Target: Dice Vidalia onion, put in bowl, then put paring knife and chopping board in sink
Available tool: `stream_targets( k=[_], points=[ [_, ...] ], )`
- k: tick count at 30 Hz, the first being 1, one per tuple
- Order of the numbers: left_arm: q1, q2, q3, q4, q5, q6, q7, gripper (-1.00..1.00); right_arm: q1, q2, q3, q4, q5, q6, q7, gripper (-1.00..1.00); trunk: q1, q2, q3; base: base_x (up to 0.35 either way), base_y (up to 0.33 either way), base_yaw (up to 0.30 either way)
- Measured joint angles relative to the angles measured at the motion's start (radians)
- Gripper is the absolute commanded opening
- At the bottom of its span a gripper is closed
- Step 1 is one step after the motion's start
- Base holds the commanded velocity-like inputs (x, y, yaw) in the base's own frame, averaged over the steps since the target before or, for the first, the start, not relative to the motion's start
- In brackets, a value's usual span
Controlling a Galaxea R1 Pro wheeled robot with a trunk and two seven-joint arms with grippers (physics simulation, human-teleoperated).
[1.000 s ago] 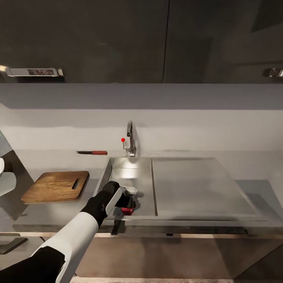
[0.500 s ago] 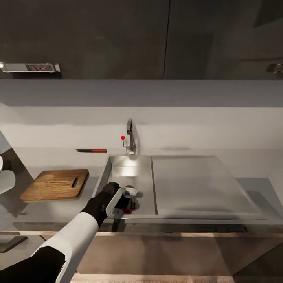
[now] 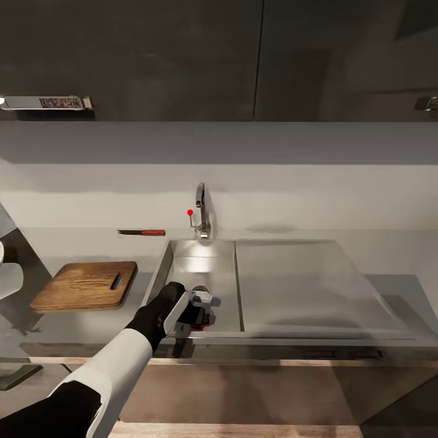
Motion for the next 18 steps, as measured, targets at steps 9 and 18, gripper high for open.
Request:
stream_targets(
  k=[9,18],
  points=[
    [0.0,0.0,0.0,-0.004,-0.001,0.0,0.002,-1.0,0.0,0.0,0.0,0.0,0.0,0.0,0.0,1.0,0.0,0.0,0.0,0.0,0.0,0.0],
    [0.0,0.0,0.0,-0.011,-0.001,0.0,0.001,-1.0,0.0,0.0,0.0,0.0,0.0,0.0,0.0,1.0,0.0,0.0,0.0,0.0,0.0,0.0]
  ],
)
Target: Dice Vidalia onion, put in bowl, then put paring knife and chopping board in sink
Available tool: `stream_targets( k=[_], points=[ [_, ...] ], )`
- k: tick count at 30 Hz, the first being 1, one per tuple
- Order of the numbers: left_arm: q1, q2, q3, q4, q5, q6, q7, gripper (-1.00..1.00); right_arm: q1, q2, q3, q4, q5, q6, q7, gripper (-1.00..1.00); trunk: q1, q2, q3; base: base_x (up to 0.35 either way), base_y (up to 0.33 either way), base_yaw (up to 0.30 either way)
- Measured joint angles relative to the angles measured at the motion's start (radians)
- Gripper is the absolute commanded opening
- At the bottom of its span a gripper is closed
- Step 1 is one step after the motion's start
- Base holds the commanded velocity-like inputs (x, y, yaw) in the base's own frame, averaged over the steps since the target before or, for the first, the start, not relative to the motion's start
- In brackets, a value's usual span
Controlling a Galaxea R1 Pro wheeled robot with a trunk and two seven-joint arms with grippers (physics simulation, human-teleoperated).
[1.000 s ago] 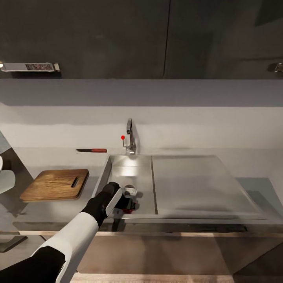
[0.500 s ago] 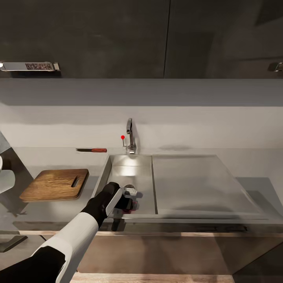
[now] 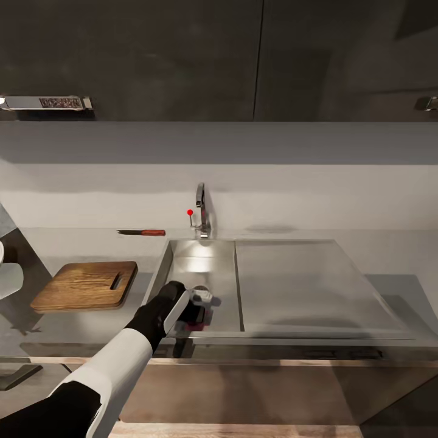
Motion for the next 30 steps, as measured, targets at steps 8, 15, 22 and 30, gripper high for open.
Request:
stream_targets(
  k=[8,15,22,30],
  points=[
    [0.0,0.001,-0.001,-0.134,-0.001,0.002,0.004,-1.0,0.0,0.0,0.0,-0.001,0.0,0.0,0.0,1.0,0.0,0.0,0.0,0.0,0.0,0.0],
    [0.0,0.004,-0.002,-0.284,-0.003,0.007,0.005,-1.0,0.0,0.0,0.0,0.0,0.0,0.0,0.0,1.0,0.0,0.0,0.0,0.0,0.0,0.0],
    [0.0,0.017,-0.004,-0.486,-0.005,0.012,0.006,-1.0,0.0,0.0,0.0,-0.001,0.0,0.0,0.0,1.0,0.0,0.0,0.0,0.0,0.0,0.0],
    [0.0,0.045,-0.005,-0.64,-0.008,0.016,0.006,-1.0,0.0,0.0,0.0,0.0,0.0,0.0,0.0,1.0,0.0,0.0,0.0,0.0,0.0,0.0]
  ],
)
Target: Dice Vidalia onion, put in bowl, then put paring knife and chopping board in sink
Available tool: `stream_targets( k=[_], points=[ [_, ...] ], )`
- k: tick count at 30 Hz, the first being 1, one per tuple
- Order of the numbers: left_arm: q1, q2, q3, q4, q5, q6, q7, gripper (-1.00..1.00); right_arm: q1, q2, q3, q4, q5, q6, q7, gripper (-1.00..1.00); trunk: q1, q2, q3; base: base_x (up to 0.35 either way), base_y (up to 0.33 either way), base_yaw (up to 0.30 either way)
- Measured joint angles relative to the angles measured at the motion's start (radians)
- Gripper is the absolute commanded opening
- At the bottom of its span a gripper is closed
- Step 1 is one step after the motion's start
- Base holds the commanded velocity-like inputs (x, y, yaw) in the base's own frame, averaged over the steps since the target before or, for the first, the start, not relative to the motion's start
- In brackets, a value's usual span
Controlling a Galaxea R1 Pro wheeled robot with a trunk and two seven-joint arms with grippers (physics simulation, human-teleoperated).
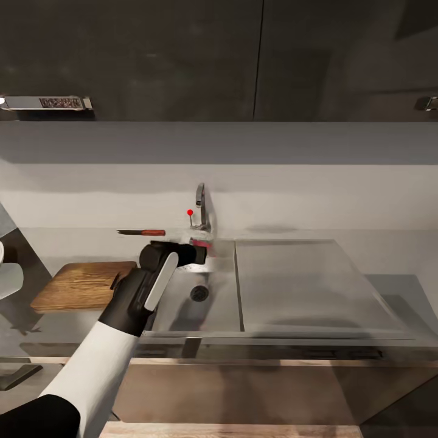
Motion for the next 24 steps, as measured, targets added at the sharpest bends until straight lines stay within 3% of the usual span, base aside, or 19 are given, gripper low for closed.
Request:
stream_targets(
  k=[4,10,24],
  points=[
    [0.001,0.023,0.0,-0.018,0.0,0.0,0.0,-1.0,0.0,0.0,0.0,0.0,-0.001,0.0,0.0,1.0,0.0,0.0,0.0,0.0,0.0,0.0],
    [0.001,0.027,0.001,-0.024,0.001,0.0,0.0,-1.0,0.0,0.0,0.0,0.0,-0.001,0.0,0.0,1.0,0.0,0.0,0.0,-0.041,0.011,0.0],
    [0.001,0.035,0.002,-0.12,-0.002,0.0,0.0,-1.0,0.0,0.0,0.0,0.0,0.0,0.0,0.0,1.0,0.0,0.0,0.0,-0.225,0.19,0.0]
  ],
)
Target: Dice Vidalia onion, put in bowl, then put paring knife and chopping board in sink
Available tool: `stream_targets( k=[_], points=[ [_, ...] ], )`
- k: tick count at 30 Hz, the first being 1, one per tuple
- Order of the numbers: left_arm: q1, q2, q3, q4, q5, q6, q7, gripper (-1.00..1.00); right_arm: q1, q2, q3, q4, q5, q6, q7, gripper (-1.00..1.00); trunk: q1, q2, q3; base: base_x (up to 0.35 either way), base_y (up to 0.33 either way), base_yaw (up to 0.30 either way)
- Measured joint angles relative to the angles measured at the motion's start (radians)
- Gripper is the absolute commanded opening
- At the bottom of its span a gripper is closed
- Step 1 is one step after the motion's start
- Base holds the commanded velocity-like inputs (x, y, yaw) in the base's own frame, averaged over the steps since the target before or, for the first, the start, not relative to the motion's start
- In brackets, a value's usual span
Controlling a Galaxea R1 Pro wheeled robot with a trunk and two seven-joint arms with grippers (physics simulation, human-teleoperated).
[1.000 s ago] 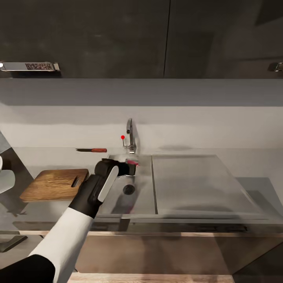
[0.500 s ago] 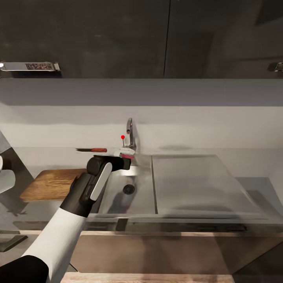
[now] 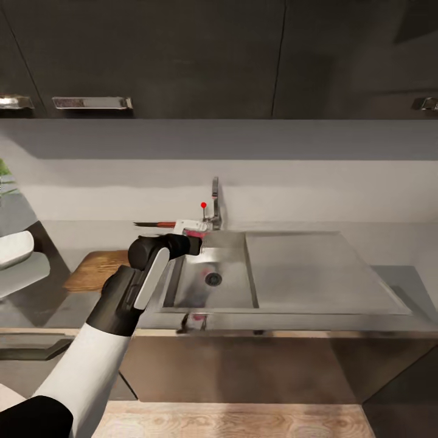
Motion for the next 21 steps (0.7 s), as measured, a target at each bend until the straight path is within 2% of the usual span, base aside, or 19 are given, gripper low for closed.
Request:
stream_targets(
  k=[4,11,21],
  points=[
    [0.0,0.011,0.001,-0.021,0.002,0.0,0.0,-1.0,0.0,0.0,0.0,0.0,0.0,0.0,0.0,1.0,0.0,0.0,0.0,-0.17,0.258,0.0],
    [0.0,0.036,0.003,-0.037,0.001,0.0,0.0,-1.0,0.0,0.0,0.0,0.001,0.0,0.0,0.0,1.0,0.0,0.0,0.0,-0.028,0.284,0.0],
    [0.0,0.043,0.004,-0.038,0.002,0.0,0.0,-1.0,0.0,0.0,0.0,0.001,0.0,0.0,0.0,1.0,0.0,0.0,0.0,-0.001,0.299,0.0]
  ],
)
